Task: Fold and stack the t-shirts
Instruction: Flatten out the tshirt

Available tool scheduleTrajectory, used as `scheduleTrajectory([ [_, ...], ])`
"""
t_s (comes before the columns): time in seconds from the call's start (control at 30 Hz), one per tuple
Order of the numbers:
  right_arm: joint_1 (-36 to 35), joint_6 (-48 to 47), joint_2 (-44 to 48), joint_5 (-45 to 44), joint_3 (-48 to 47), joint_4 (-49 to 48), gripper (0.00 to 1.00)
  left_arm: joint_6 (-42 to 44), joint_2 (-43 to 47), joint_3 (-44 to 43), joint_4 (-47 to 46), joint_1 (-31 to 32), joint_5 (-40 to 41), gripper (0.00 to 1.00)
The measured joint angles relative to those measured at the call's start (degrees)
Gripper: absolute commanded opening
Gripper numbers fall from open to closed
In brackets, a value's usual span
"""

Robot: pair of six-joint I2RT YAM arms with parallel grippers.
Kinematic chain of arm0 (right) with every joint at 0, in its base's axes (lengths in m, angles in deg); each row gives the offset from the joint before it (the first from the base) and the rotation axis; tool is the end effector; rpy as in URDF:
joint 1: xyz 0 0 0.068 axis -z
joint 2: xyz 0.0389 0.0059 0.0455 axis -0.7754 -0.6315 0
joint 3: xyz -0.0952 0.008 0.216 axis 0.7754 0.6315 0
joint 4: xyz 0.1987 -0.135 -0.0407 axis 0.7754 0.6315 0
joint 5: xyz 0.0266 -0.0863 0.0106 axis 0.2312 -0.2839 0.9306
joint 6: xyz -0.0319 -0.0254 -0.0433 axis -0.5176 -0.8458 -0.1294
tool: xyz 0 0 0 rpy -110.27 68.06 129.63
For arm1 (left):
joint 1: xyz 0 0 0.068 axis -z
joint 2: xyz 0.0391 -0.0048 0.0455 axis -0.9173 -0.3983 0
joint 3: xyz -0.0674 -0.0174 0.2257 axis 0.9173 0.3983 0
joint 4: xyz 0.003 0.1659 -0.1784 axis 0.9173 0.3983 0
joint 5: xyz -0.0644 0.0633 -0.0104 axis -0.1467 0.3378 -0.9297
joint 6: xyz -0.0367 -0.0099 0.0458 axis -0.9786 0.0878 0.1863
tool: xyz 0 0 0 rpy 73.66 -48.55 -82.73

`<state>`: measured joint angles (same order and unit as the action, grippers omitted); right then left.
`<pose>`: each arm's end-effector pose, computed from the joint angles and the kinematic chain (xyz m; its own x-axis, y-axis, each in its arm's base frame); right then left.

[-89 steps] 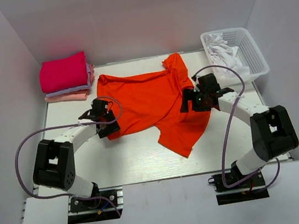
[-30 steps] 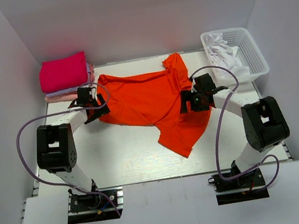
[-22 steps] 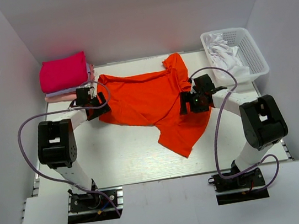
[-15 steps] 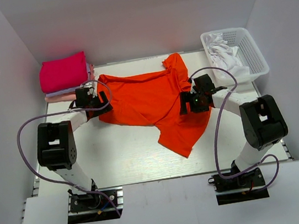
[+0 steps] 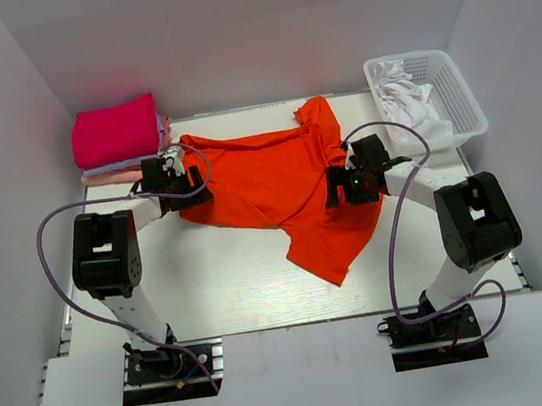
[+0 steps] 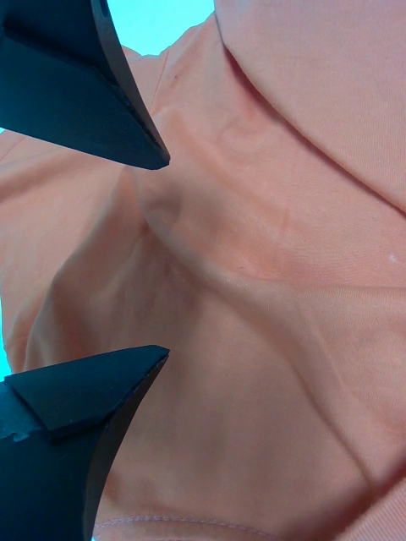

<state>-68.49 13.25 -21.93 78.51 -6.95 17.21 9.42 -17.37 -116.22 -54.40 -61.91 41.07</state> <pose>0.3031 0.1039 0.1456 -0.8347 -0.0369 -0.5494 -0.2106 0.9433 0.2567 0.3508 -0.0421 0.1242 -0.7883 -0.1340 -0.6006 0.1260 0.9202 -0.3706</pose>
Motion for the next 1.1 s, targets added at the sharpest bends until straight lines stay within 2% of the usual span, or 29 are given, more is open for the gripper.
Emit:
scheduleTrajectory([
  [0.13,0.00,-0.17,0.00,0.00,0.00,-0.02,0.90,0.15,-0.52,-0.33,-0.24,0.00,-0.20,0.70],
  [0.37,0.00,-0.66,0.00,0.31,0.00,-0.15,0.90,0.20,-0.50,-0.33,-0.20,-0.07,1.64,0.70],
  [0.5,0.02,-0.94,0.00,0.48,0.00,-0.24,0.90,0.46,-0.50,-0.31,0.00,-0.22,1.46,0.53],
  [0.53,0.02,-0.98,0.00,0.59,0.00,-0.24,0.90,0.59,-0.50,-0.28,0.17,-0.22,1.31,0.33],
  [0.63,0.00,-1.01,0.00,0.90,0.00,-0.22,0.90,0.42,-0.50,-0.24,0.74,-0.22,0.81,0.16],
  [0.8,0.02,-1.01,0.00,1.60,0.00,-0.24,0.90,-0.33,-0.15,-0.20,1.99,-0.33,0.04,0.16],
  [0.83,0.00,-1.01,0.00,1.70,0.00,-0.22,0.90,-0.55,0.15,-0.20,2.36,-0.35,0.17,0.08],
  [0.87,0.00,-1.01,0.00,1.73,0.00,-0.22,0.90,-0.94,0.63,-0.17,2.75,-0.35,0.50,0.08],
  [0.93,0.00,-1.01,0.00,1.79,0.00,-0.24,0.90,-1.22,2.01,-0.02,3.50,-0.33,1.14,0.00],
  [1.1,0.02,-0.96,0.00,1.88,0.00,-0.24,0.90,-3.30,5.07,0.13,5.18,-0.31,2.64,0.00],
])
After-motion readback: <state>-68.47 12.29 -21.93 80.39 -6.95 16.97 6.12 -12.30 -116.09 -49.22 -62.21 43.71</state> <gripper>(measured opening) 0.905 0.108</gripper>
